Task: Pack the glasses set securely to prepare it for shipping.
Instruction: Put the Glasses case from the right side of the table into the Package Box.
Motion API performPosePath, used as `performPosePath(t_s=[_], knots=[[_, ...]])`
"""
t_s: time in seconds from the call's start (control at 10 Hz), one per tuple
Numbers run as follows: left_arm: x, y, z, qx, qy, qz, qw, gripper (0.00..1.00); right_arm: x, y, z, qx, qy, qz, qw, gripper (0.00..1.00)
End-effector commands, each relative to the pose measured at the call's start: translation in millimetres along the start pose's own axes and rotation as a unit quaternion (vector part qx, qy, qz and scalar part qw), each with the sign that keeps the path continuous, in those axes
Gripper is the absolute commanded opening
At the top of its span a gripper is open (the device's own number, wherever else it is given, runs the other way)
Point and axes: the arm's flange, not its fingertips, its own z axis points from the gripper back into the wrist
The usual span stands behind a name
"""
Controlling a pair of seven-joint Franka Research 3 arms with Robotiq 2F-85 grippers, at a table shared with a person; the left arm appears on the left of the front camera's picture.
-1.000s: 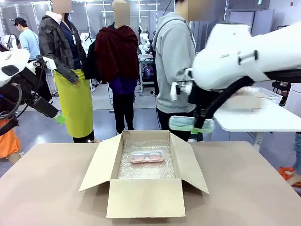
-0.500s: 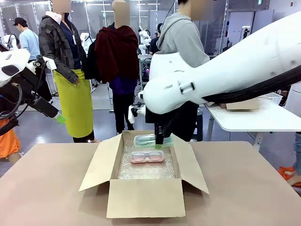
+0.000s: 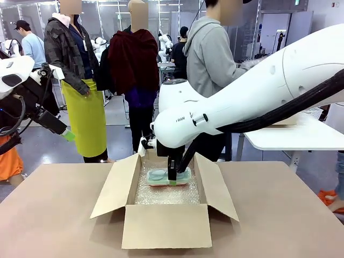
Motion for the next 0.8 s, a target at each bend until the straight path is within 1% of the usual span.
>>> performPosePath(t_s=[0.0,0.1,0.3,0.5,0.6,0.7], knots=[[0.2,1.1,2.8,-0.003,-0.004,-0.004,1.0,1.0,1.4,17.1,-25.1,-0.004,-0.013,-0.005,1.0,0.64],[0.2,1.1,2.8,-0.003,-0.004,-0.004,1.0,1.0,1.2,17.6,-37.2,0.002,-0.008,0.001,1.0,0.64],[0.2,1.1,2.8,-0.003,-0.004,-0.004,1.0,1.0,-3.6,14.1,-54.3,0.011,-0.017,0.007,1.0,0.64],[0.2,1.1,2.8,-0.003,-0.004,-0.004,1.0,1.0,-8.2,11.2,-58.8,0.026,-0.017,0.008,0.999,0.64],[0.2,1.1,2.8,-0.003,-0.004,-0.004,1.0,1.0,-9.6,9.9,-58.7,0.032,-0.02,0.007,0.999,0.85],[0.2,1.1,2.8,-0.003,-0.004,-0.004,1.0,1.0,-10.8,9.3,-58.5,0.034,-0.019,0.008,0.999,0.95]])
